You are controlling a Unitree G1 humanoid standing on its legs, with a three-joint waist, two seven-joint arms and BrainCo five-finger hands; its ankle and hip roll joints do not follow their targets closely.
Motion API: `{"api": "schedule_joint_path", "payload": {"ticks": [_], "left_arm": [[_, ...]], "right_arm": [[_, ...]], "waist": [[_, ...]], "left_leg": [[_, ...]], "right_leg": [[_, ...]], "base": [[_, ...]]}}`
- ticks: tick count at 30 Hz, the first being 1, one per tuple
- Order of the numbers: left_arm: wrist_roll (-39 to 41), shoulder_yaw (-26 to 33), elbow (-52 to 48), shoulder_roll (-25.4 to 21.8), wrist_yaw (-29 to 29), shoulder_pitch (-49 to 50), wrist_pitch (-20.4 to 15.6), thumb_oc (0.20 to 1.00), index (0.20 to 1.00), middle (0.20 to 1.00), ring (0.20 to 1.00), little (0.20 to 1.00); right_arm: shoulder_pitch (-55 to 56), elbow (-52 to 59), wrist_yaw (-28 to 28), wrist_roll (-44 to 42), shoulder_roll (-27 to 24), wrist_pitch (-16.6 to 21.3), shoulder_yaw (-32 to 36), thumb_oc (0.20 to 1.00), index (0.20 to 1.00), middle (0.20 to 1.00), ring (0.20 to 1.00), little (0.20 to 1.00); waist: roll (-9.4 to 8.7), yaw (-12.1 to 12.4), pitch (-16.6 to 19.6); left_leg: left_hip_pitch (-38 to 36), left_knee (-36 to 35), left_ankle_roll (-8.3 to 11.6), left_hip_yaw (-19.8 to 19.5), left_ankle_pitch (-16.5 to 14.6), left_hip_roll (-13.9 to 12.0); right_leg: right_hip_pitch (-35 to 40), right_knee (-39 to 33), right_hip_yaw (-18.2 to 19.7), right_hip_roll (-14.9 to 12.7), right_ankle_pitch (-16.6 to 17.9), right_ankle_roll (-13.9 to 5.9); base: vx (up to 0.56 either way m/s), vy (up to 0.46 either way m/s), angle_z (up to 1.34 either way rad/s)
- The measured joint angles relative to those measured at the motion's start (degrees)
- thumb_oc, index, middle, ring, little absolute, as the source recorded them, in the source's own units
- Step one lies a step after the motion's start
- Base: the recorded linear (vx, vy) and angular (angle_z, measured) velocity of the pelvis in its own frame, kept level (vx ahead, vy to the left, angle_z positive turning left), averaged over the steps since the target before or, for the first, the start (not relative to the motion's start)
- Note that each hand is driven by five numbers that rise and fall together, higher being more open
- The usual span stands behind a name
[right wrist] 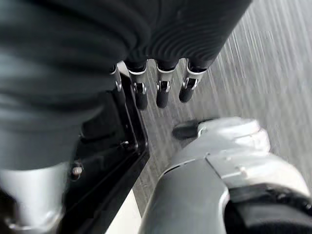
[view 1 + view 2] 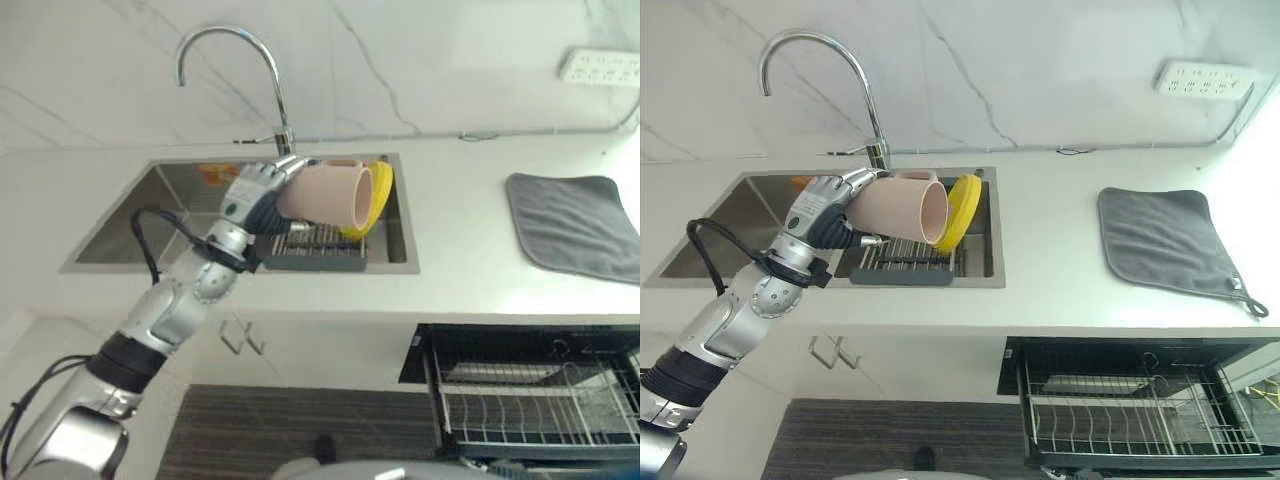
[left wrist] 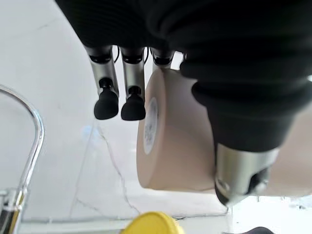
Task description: Place the dishes in the dishwasher.
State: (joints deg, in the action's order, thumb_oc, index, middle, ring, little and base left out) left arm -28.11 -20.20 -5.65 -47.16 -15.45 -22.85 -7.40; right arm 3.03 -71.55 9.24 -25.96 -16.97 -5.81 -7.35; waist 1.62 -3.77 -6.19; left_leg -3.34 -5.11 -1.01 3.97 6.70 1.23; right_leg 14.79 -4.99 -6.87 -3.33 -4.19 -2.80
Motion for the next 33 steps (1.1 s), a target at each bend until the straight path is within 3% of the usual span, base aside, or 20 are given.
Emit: {"api": "schedule_joint_path", "payload": {"ticks": [9, 23, 26, 27, 28, 29, 30, 31, 32, 33], "left_arm": [[0.45, 0.00, 0.47, -0.92, 0.66, 0.41, 0.04, 0.200, 0.200, 0.200, 0.200, 0.200], [0.58, -0.67, 0.90, -0.88, 1.11, 0.67, -1.72, 0.200, 0.200, 0.200, 0.200, 0.200], [2.45, -2.77, 2.00, 0.76, 1.32, -4.05, -2.17, 0.200, 0.200, 0.200, 0.200, 0.200], [3.22, -5.35, 3.01, 2.20, 1.96, -7.41, -2.33, 0.200, 0.200, 0.200, 0.200, 0.200], [3.23, -7.85, 3.35, 2.17, 2.51, -10.23, -3.08, 0.200, 0.200, 0.200, 0.200, 0.200], [3.23, -7.84, 3.30, 2.08, 2.48, -10.91, -3.73, 0.200, 0.200, 0.200, 0.200, 0.200], [3.21, -7.96, 3.53, 2.02, 2.21, -11.11, -3.80, 0.200, 0.200, 0.200, 0.200, 0.200], [3.19, -8.12, 4.02, 1.96, 1.90, -10.77, -3.87, 0.200, 0.200, 0.200, 0.200, 0.200], [3.09, -8.17, 4.20, 0.94, 1.90, -9.98, -3.63, 0.200, 0.200, 0.200, 0.200, 0.200], [2.80, -7.97, 4.20, -0.88, 1.89, -9.33, -3.18, 0.200, 0.200, 0.200, 0.200, 0.200]], "right_arm": [[0.04, 0.26, -0.27, 0.14, 0.00, 0.14, -1.19, 1.000, 1.000, 1.000, 1.000, 1.000], [0.03, 0.49, -0.26, 1.07, 0.24, 0.22, -1.20, 1.000, 1.000, 1.000, 1.000, 1.000], [0.80, 1.64, -0.97, 0.53, 1.77, 0.68, -1.22, 1.000, 1.000, 1.000, 1.000, 1.000], [-0.56, 2.44, -1.25, -0.11, 1.00, 1.12, 1.53, 1.000, 1.000, 1.000, 1.000, 1.000], [-0.74, 2.47, -1.52, -0.23, -0.11, 1.44, 2.25, 1.000, 1.000, 1.000, 1.000, 1.000], [-0.46, 2.25, -1.48, -0.10, -0.08, 1.38, 2.21, 1.000, 1.000, 1.000, 1.000, 1.000], [-0.58, 1.80, -1.37, 0.07, 0.06, 1.44, 1.85, 1.000, 1.000, 1.000, 1.000, 1.000], [-1.19, 0.77, -1.19, 0.11, 0.36, 1.38, 0.86, 1.000, 1.000, 1.000, 1.000, 1.000], [-1.20, 0.62, -0.78, 0.11, 0.91, 1.41, 0.69, 1.000, 1.000, 1.000, 1.000, 1.000], [-1.06, 0.54, -0.74, 0.16, 0.97, 1.50, 1.19, 1.000, 1.000, 1.000, 1.000, 1.000]], "waist": [[-0.43, 0.13, 2.08], [-1.15, -0.31, 2.13], [-3.22, -1.74, 1.37], [-2.10, -1.47, -0.64], [-2.57, -2.48, -1.26], [-2.88, -2.43, -1.45], [-2.87, -2.18, -1.44], [-2.06, -1.50, -1.64], [-2.56, 0.45, -1.57], [-3.45, 1.75, -1.36]], "left_leg": [[-0.50, -0.35, 0.38, 2.68, -0.94, -0.56], [-0.63, -0.35, -0.39, 4.42, -1.27, -0.79], [0.12, 2.13, -1.52, 6.08, -2.40, 1.81], [-0.98, 3.60, -4.46, 6.48, -5.08, 1.15], [-1.65, 1.79, -4.70, 6.91, -5.12, 2.01], [-1.17, 1.54, -4.70, 7.19, -5.12, 1.78], [-0.41, 1.24, -4.94, 8.26, -4.11, 0.66], [0.31, 0.95, -5.53, 10.54, -2.02, -0.99], [0.39, 0.18, -4.84, 12.31, -1.56, -1.90], [1.22, 0.11, -4.86, 12.37, -1.87, -1.86]], "right_leg": [[-0.57, 0.03, 2.16, -0.04, 0.18, -0.11], [-2.45, 2.39, 3.58, -0.24, 0.47, -0.63], [-6.93, 8.90, 4.94, -2.95, -0.74, -3.09], [-12.17, 19.44, 0.47, -4.21, -2.65, -6.06], [-15.13, 18.66, -2.64, -7.97, -0.41, -9.83], [-16.21, 14.91, -0.91, -9.09, 2.23, -10.83], [-17.95, 16.19, 0.09, -9.16, 3.30, -11.40], [-20.46, 22.64, -0.22, -8.92, 3.25, -11.21], [-22.02, 27.39, -0.03, -9.32, 2.75, -10.33], [-18.23, 23.50, -0.04, -11.04, 3.15, -11.08]], "base": [[0.03, 0.039, -0.14], [-0.04, 0.089, -0.08], [-0.12, 0.225, -0.38], [-0.14, -0.023, -0.71], [-0.22, -0.110, -0.73], [-0.22, -0.157, -0.37], [-0.20, -0.223, -0.08], [-0.10, -0.217, -0.32], [-0.09, -0.329, -0.46], [-0.04, -0.511, -0.52]]}}
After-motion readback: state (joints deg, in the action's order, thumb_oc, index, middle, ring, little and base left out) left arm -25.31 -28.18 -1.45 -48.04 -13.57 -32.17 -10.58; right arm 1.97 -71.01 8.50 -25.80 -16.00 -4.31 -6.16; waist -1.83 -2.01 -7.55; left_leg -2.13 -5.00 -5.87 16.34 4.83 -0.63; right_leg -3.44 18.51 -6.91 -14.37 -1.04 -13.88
